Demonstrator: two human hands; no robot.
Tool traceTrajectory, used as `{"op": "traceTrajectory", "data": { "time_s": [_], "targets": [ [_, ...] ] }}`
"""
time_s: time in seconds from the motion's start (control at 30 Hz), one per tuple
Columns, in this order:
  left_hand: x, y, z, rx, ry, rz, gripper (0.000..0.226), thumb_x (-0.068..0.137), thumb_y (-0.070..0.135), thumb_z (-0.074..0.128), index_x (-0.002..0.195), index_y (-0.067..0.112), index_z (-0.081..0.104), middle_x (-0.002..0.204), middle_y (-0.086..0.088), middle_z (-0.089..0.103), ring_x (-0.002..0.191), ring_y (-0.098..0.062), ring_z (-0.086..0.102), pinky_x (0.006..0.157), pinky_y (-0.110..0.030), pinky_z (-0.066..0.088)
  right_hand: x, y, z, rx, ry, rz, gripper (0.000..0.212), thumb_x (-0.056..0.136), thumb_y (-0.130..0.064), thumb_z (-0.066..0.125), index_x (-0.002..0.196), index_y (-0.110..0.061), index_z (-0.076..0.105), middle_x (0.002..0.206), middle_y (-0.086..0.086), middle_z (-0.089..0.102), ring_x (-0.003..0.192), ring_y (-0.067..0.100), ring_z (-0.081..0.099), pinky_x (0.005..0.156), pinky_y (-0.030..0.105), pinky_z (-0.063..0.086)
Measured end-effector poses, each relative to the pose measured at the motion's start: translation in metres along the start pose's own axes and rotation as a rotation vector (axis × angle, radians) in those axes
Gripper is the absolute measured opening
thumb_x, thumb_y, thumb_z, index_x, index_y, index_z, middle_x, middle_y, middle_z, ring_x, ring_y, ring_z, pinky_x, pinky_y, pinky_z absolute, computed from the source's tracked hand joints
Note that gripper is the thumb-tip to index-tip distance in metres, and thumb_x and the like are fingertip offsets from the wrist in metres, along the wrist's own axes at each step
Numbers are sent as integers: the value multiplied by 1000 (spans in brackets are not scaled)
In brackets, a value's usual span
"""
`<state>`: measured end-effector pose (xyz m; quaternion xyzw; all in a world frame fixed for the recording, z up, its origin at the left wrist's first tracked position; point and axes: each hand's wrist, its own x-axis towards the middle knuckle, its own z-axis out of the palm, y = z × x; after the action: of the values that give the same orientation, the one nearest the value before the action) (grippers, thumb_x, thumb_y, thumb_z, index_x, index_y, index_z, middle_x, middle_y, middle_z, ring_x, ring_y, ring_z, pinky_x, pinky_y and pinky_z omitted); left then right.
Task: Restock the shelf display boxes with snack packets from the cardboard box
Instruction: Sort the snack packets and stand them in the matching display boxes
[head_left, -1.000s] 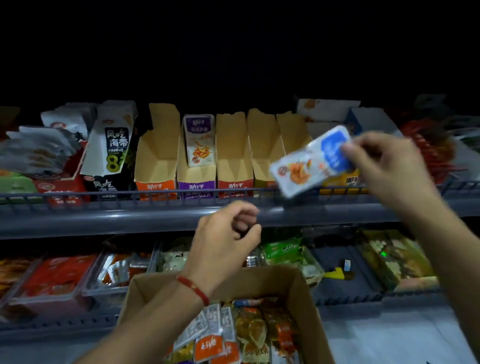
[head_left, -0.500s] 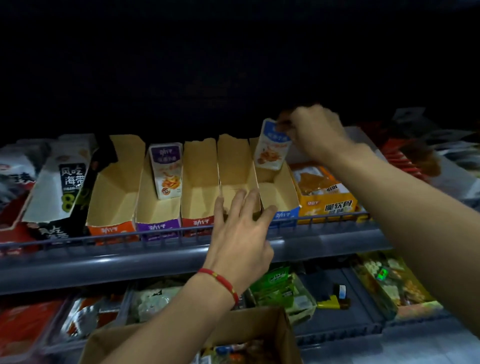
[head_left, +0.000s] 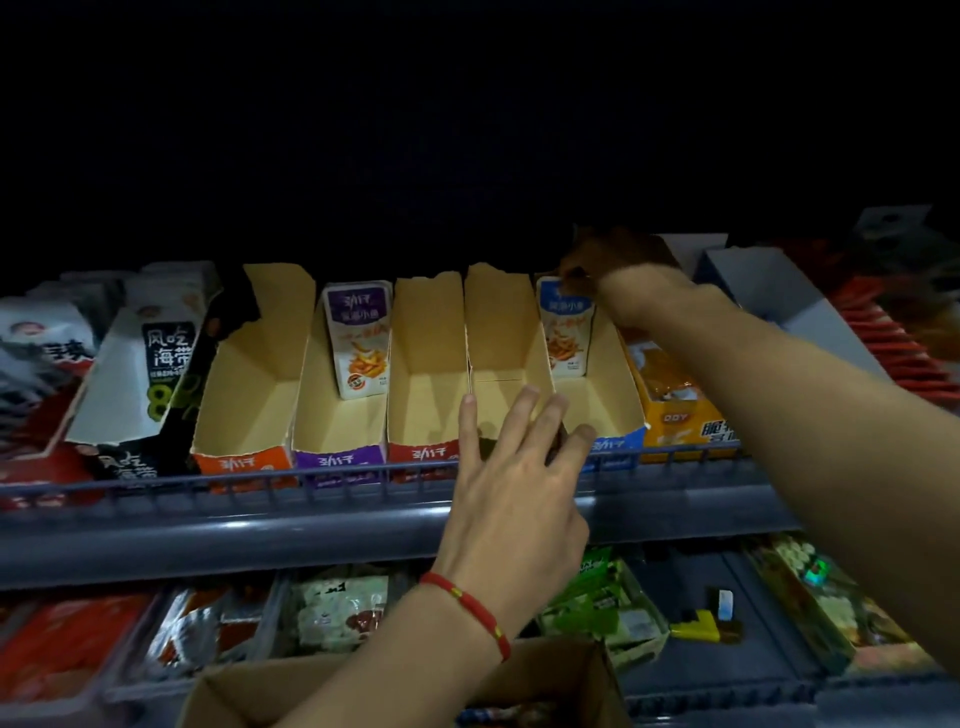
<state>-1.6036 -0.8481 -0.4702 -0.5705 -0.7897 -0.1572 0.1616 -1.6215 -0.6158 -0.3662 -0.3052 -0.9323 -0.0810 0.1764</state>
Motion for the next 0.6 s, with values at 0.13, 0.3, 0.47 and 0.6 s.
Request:
{"op": "traceTrajectory", "data": {
  "time_s": [0.13,0.3,0.47,0.6],
  "targets": [
    [-1,1,1,1,-3,-2,69,87,31,61,151,31,34,165,0,21,155,-22,4,119,-66,0,1,2,7,-70,49,-78,34,103,-27,55,137,-18,55,140,13,52,125,34,53,98,42,45],
    [-1,1,3,11,-14,-3,72,84,28,62,150,30,35,164,-1,24,155,-23,6,119,-66,1,-5,7,13,-89,165,-160,38,102,-22,58,139,-17,51,141,13,52,123,35,54,92,42,46],
    [-9,0,-6,-8,-1,15,76,85,23,62,154,29,30,165,-1,22,155,-22,5,121,-62,4,-32,12,7,8,331,-215,23,101,-23,57,120,-12,64,116,14,65,100,33,65,75,44,54],
    [-42,-10,-22,-115,23,68,67,85,18,64,148,26,43,160,-1,34,152,-21,21,123,-55,19,-98,0,-12,129,484,-367,22,101,-26,53,113,-13,65,102,8,64,81,28,64,58,38,49]
  ]
}}
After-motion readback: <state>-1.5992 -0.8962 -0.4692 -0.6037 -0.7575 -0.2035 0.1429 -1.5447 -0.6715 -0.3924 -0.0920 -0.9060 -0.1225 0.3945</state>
